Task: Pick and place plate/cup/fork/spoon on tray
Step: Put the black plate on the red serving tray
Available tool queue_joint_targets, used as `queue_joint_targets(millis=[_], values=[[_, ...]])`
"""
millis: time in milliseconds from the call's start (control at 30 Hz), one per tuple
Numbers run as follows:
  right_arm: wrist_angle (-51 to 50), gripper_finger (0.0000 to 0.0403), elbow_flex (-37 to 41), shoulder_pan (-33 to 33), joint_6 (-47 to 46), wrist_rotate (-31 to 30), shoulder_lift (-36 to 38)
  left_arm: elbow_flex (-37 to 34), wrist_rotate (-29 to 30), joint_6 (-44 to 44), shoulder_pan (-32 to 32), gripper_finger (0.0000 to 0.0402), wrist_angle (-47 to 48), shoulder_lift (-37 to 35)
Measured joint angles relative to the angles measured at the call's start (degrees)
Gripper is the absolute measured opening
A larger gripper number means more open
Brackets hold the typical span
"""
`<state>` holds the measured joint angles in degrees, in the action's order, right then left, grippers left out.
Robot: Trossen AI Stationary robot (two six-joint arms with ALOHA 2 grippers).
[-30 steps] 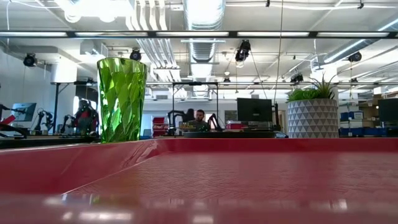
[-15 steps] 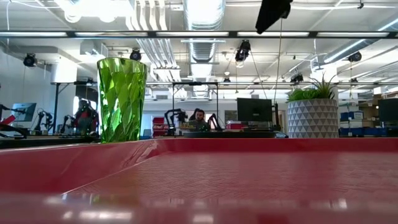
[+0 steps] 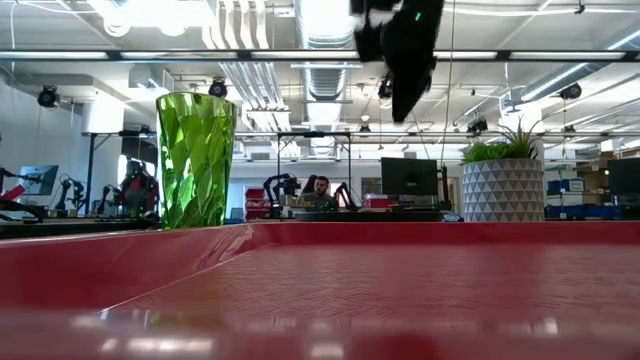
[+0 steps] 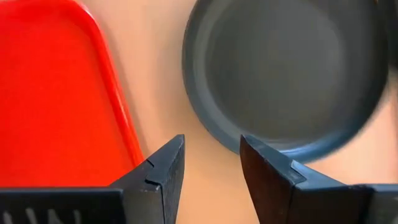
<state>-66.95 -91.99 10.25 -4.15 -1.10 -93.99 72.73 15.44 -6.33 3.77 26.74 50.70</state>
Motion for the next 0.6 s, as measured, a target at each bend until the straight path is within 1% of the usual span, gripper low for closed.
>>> queue_joint_targets(millis=[200,300,433,600], values=[[0.1,0.0146,-0.1,1.2,2.3,4.0,-5.3,0.0,-0.3,0.0,0.0,0.0195,0.0,-0.3],[0.3,0.0155,0.0,1.3,2.7,4.5,-8.5,0.0,-0.5,0.1,0.0,0.0195,0.0,-0.5],[0.1,0.0168,0.0,1.8,3.2,5.3,-11.0,0.0,-1.5,0.2,0.0,0.0195,0.0,-0.8],[0.0,0.0189,0.1,1.9,5.2,6.1,-13.8,-0.1,-1.9,2.9,0.0,0.0195,0.4,-1.4]])
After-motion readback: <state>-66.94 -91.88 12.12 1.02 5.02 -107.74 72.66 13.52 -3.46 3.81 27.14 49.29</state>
